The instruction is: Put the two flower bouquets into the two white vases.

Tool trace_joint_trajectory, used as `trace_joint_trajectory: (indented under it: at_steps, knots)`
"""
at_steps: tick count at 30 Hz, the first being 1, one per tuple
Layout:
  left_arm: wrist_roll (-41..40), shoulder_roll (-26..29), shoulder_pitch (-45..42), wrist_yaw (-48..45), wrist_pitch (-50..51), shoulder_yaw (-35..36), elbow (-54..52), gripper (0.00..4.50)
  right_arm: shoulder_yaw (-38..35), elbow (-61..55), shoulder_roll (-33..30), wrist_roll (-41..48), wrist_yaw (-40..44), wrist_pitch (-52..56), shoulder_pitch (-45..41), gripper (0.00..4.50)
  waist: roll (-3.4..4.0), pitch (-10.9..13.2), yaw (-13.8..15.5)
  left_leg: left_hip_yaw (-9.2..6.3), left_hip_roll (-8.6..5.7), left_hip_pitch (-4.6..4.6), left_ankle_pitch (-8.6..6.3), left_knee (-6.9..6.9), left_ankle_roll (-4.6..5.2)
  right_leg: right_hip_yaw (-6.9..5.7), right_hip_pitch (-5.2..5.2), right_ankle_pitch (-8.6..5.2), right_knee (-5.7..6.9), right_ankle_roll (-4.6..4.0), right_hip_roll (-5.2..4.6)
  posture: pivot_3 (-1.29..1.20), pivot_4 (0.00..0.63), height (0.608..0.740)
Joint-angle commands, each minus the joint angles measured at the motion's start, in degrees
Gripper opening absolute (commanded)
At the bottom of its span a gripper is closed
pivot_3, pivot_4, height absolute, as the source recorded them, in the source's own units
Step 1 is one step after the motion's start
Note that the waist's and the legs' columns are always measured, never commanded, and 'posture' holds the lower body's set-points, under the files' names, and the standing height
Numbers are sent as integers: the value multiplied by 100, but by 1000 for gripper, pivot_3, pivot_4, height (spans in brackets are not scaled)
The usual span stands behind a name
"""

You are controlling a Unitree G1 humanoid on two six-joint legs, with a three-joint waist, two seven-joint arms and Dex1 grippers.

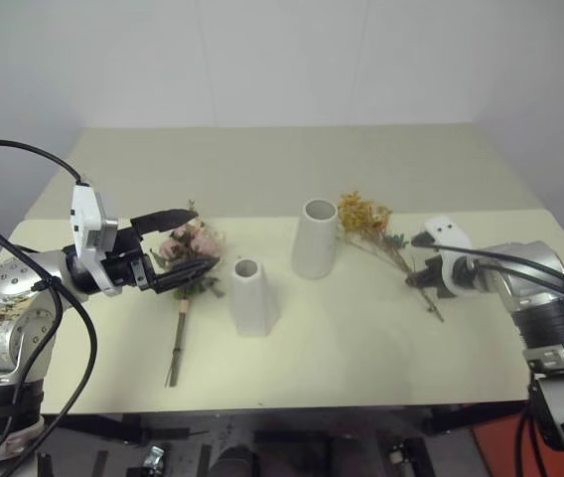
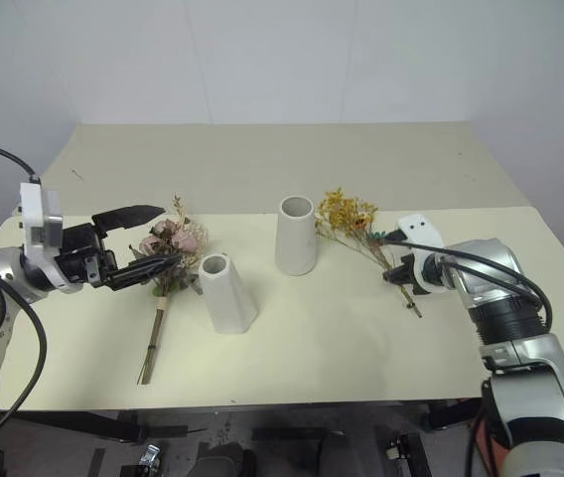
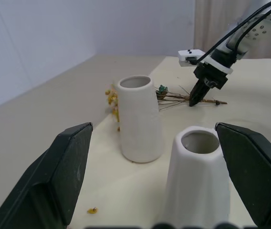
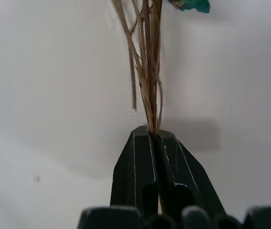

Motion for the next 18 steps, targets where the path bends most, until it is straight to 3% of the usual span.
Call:
trace_joint_trajectory:
  at_steps: [1, 8, 10, 18]
  knots:
    - [-185, -24, -50, 42, -124, 250, -162, 4500, -814, 84, 218, -52, -654, -651, -308, 30, 0, 0, 3, -1, 0, -1, 0, -1, 0, 0, -2, 0, 1, 0, 0, 0, 150, 740]
    - [-317, -90, 18, 191, -71, 400, -190, 4500, -2025, 140, 1027, 204, -1562, -2414, -402, 30, 0, 0, -11, 0, 0, -4, 0, -2, -1, -1, -1, 0, 5, 0, 0, 0, 150, 740]
    - [-339, -94, 49, 227, -45, 434, -208, 4500, -2221, -75, 1262, 270, -1530, -3434, -240, 30, 1, 0, -36, -1, 0, -4, 1, -2, -1, 1, -3, 0, 7, 0, 0, 0, 150, 740]
    - [-353, -44, 131, 330, -30, 459, -218, 4500, -2412, -269, 1998, 1191, -641, -4497, -596, 30, 2, 1, -130, -11, 2, 0, 1, -4, -1, 0, -2, 1, 21, 1, 1, 0, 150, 740]
